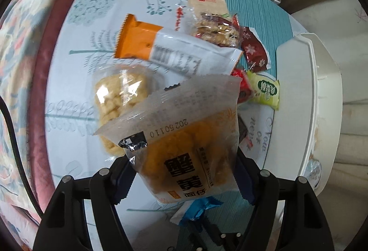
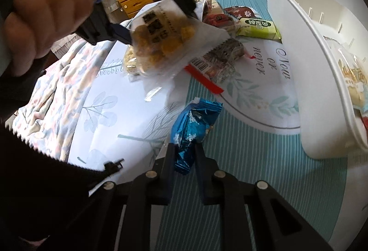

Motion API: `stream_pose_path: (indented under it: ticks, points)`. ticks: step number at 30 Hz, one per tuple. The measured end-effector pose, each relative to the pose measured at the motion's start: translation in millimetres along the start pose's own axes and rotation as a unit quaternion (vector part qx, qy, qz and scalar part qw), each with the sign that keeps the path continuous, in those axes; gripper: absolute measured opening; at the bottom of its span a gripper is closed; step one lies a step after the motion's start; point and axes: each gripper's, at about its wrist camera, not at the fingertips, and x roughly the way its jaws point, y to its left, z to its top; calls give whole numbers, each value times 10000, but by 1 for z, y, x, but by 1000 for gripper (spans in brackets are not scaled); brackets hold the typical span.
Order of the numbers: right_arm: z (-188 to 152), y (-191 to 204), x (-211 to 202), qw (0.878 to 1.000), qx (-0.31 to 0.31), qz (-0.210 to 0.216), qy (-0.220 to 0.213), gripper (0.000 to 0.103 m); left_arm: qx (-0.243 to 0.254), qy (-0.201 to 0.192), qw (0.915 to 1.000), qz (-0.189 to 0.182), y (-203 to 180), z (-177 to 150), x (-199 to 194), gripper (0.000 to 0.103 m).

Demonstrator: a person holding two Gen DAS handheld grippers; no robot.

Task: Organize snacks
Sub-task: 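Carry the orange-yellow bag with left tool while right tool carries the blue snack to the tray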

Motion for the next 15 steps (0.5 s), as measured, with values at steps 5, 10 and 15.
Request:
stream_pose_path:
  ticks: [5,10,15]
  points:
    - [-6,5,-12,9999,134,-40,-63,15,10,14,10000,48,19,-17,-14,73]
    - [-9,18,-24,9993,280,-129,-227,15,135,70,9999,70,34,-36,-29,73]
    - [-6,30,-48,9981,254,-280,-488,15,200,175,9996,40,49,-51,-45,74]
